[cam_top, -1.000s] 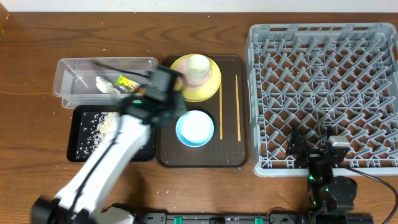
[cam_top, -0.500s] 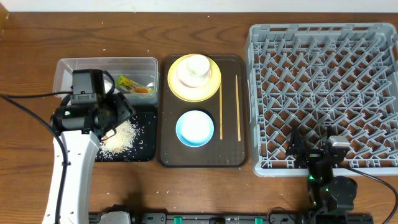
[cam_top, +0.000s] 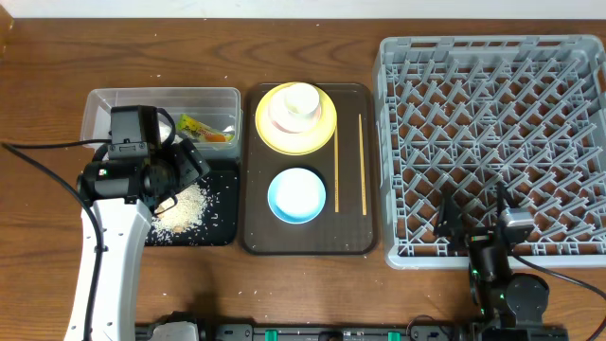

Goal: Sort waste into correct bins and load items into the dishwasher rack
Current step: 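Move the left gripper back over the black tray and hold, then reach the right gripper from the rack to the wooden chopsticks, then close the right gripper on one wooden chopstick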

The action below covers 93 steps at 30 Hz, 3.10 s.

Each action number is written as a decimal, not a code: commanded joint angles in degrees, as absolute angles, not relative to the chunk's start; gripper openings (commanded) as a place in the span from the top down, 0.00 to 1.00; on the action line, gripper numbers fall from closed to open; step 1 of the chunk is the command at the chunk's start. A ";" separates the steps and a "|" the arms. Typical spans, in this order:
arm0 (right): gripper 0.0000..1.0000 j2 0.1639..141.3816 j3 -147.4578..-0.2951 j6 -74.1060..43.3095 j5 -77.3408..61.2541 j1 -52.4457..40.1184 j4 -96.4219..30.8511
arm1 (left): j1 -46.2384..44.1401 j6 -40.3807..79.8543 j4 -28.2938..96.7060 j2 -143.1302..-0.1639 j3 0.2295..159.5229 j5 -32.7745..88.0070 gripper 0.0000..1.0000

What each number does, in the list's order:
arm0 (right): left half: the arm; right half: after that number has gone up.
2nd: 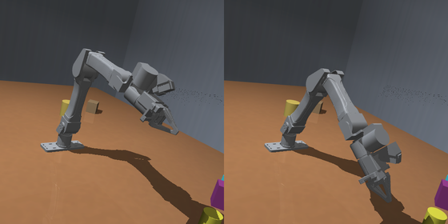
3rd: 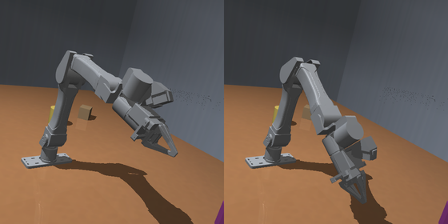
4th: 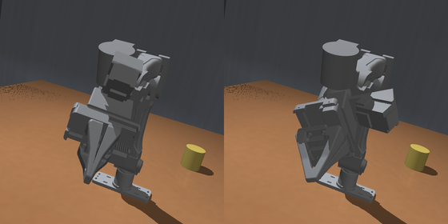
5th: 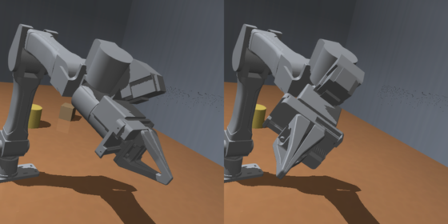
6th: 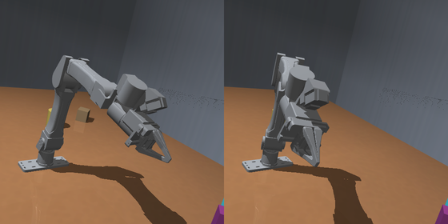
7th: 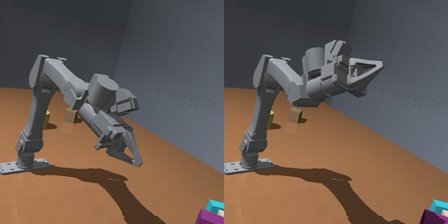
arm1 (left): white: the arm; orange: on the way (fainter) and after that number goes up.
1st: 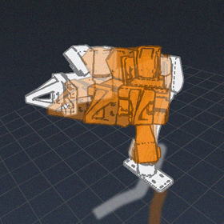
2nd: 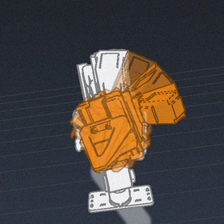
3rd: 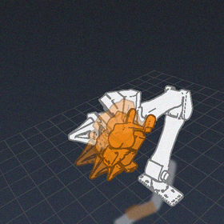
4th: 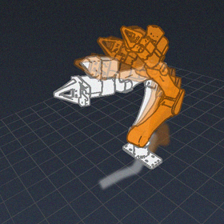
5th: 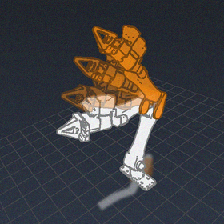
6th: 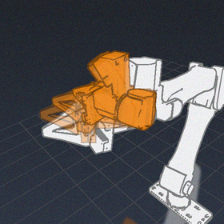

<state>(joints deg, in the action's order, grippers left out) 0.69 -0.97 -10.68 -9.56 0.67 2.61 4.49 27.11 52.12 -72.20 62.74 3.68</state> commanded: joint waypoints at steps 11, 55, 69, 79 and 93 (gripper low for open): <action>0.01 19.00 -40.16 -10.66 -6.11 1.15 -29.69 | 4.71 26.83 52.25 -72.34 63.61 3.40 0.07; 0.74 103.59 -92.77 -29.89 0.21 -30.96 -56.90 | 4.71 26.83 52.25 -72.34 63.61 3.40 0.05; 0.77 117.84 -92.77 -36.10 9.50 -36.82 -49.30 | 4.71 26.83 52.27 -72.34 63.61 3.40 0.05; 0.77 122.96 -92.77 -36.88 13.52 -38.13 -49.50 | 4.71 26.83 52.25 -72.34 63.61 3.40 0.05; 0.77 124.03 -88.92 -36.88 13.45 -38.06 -45.67 | 4.71 26.83 52.27 -72.34 63.61 3.40 0.05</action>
<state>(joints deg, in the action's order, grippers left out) 123.37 -90.61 -35.81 12.34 -37.41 -46.44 4.49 27.14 52.12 -72.23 62.78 3.68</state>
